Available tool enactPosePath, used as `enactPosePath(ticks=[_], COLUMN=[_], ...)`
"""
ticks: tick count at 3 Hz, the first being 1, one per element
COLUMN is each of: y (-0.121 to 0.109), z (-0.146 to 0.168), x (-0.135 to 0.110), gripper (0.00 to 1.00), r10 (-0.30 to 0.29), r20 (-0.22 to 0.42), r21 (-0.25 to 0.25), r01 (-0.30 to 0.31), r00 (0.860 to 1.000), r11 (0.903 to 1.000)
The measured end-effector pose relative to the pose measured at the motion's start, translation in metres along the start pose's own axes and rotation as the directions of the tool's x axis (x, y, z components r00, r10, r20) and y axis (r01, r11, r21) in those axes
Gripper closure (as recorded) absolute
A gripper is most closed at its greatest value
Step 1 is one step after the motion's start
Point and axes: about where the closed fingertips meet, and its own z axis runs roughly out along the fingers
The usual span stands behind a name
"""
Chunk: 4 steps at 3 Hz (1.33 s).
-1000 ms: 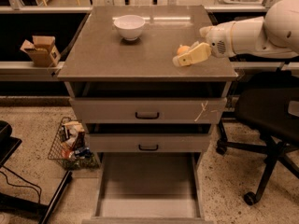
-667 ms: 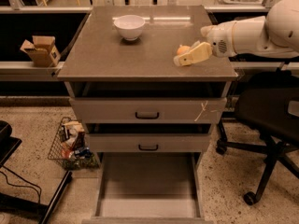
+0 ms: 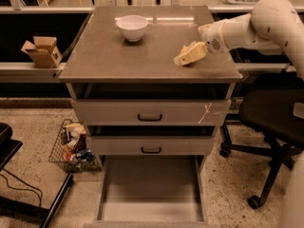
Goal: Place orange into bottom drawer
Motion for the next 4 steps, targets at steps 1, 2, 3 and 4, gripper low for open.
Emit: enactPosePath(ticks=[1, 2, 3, 4], y=[-0.024, -0.036, -0.035, -0.035], z=[0.007, 0.014, 0.018, 0.018], x=[0.006, 0.03, 0.056, 0.056], gripper=[0.0, 0.26, 0.49, 0.72], r10=[-0.014, 0.025, 0.065, 0.065], r20=[-0.019, -0.022, -0.041, -0.042], r21=[0.015, 0.018, 0.007, 0.007], r01=[0.014, -0.024, -0.064, -0.065], r00=[1.0, 0.999, 0.997, 0.997], r11=[0.9998, 0.9995, 0.9979, 0.9979])
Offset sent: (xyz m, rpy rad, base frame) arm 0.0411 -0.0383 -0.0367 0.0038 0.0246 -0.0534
